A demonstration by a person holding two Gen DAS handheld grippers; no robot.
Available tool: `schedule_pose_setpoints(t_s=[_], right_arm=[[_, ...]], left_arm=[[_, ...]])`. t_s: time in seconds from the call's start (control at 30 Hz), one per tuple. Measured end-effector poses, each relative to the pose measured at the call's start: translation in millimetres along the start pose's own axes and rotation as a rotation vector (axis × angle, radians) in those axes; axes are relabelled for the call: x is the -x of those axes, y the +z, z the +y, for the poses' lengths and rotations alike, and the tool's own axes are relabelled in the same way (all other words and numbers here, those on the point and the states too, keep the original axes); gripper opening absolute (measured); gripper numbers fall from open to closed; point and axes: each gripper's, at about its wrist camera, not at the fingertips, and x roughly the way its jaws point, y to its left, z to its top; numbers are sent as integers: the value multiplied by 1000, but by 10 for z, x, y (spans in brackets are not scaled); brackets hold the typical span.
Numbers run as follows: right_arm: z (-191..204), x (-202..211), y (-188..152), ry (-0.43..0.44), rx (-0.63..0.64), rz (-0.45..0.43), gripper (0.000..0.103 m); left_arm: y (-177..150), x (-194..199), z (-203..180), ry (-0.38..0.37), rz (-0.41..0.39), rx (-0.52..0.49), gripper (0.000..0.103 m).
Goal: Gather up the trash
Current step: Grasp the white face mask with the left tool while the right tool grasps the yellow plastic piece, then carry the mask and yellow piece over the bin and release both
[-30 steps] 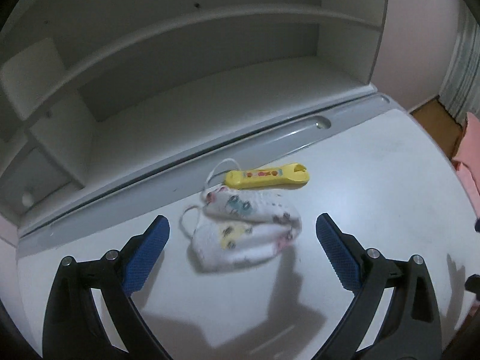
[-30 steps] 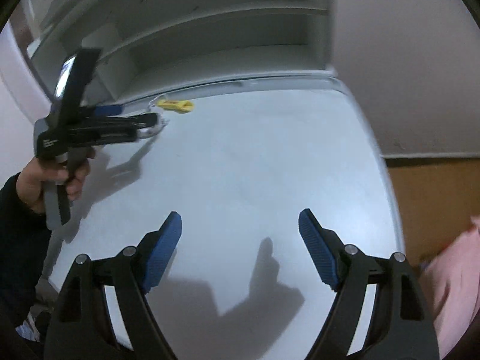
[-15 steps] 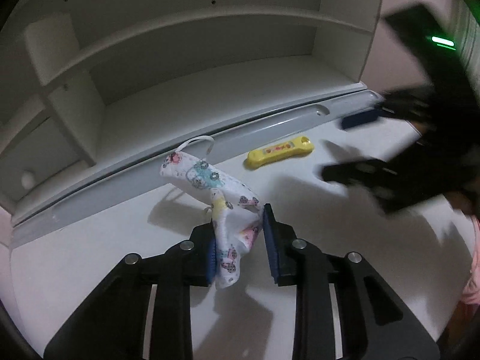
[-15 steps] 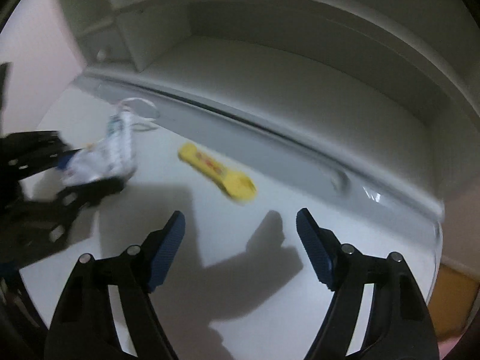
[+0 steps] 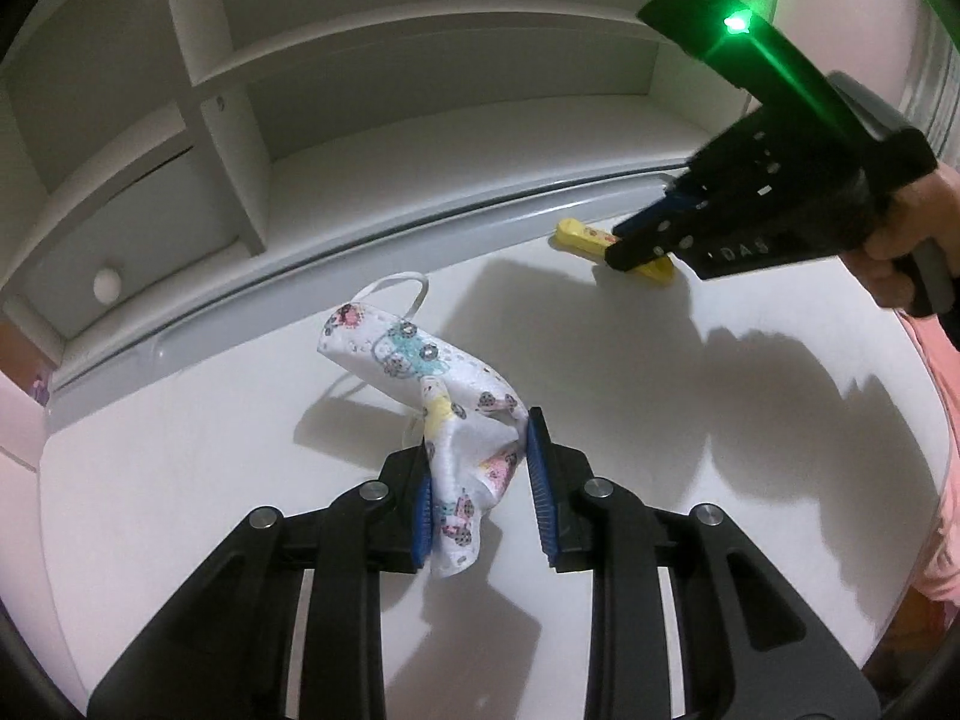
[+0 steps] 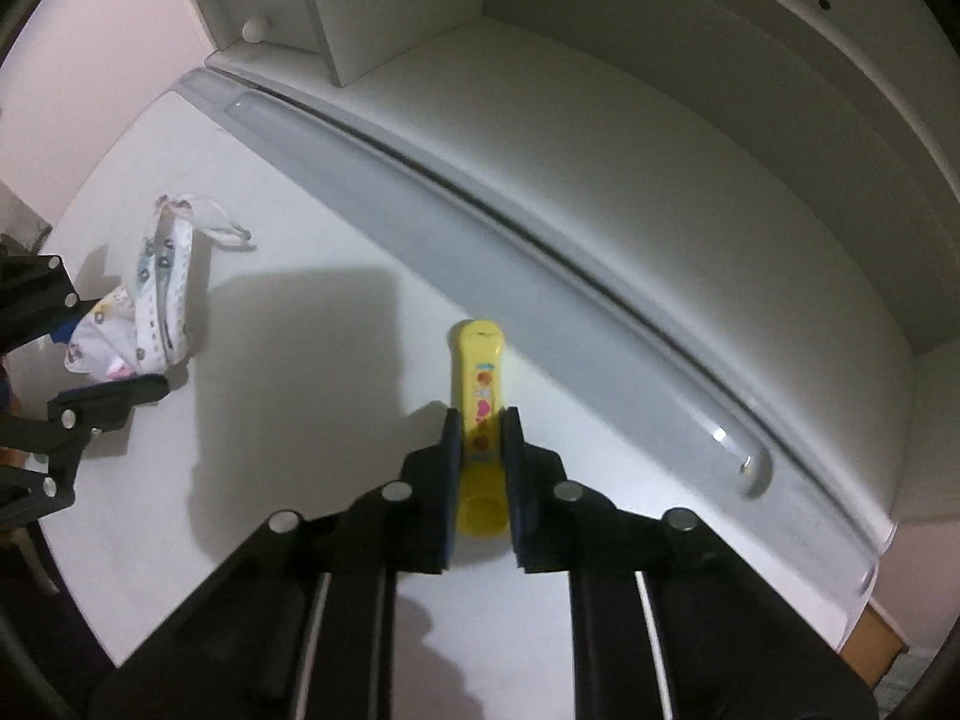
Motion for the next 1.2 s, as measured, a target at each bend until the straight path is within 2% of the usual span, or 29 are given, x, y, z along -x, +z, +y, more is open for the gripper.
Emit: schedule_pose_setpoints(t_s=[0.07, 0.2, 0.3, 0.47, 0.6, 0.63, 0.73, 0.87, 0.9, 0.97, 1.0, 1.07, 1.2], right_arm=[[-24, -38, -26, -21, -57, 3, 14], [-90, 116, -313, -68, -217, 4, 14], [-142, 358, -764, -85, -315, -17, 14], [-75, 802, -1600, -144, -434, -73, 14], [-71, 1231, -2494, -234, -555, -131, 14], [-72, 1326, -2635, -253, -583, -141, 14], [-101, 1572, -3343, -303, -692, -172, 14], [-109, 1770, -4263, -383, -831, -176, 14], [-115, 1808, -4589, -400, -888, -172, 14], [-108, 1825, -4972, -412, -958, -167, 14], [-89, 1832, -5278, -429, -1010, -158, 14], [-27, 1787, -5604, -440, -1075, -149, 14], [147, 1587, -6334, -438, -1221, -121, 14]], left_arm=[[-3, 28, -48, -1, -4, 1, 26], [-18, 141, -190, -13, -12, -4, 26], [-95, 323, -336, -35, -22, -22, 26], [-125, 492, -923, -105, -49, -83, 26], [-148, 579, -1603, -183, -59, -161, 26], [-182, 607, -1834, -209, -62, -190, 26], [-238, 646, -2472, -282, -70, -277, 26], [-369, 657, -3378, -395, -55, -391, 26], [-416, 672, -3560, -421, -50, -415, 26], [-555, 725, -4024, -476, -43, -483, 26], [-632, 745, -4231, -498, -42, -517, 26], [-816, 756, -4658, -540, -33, -585, 26], [-1149, 661, -5205, -604, 3, -678, 26]])
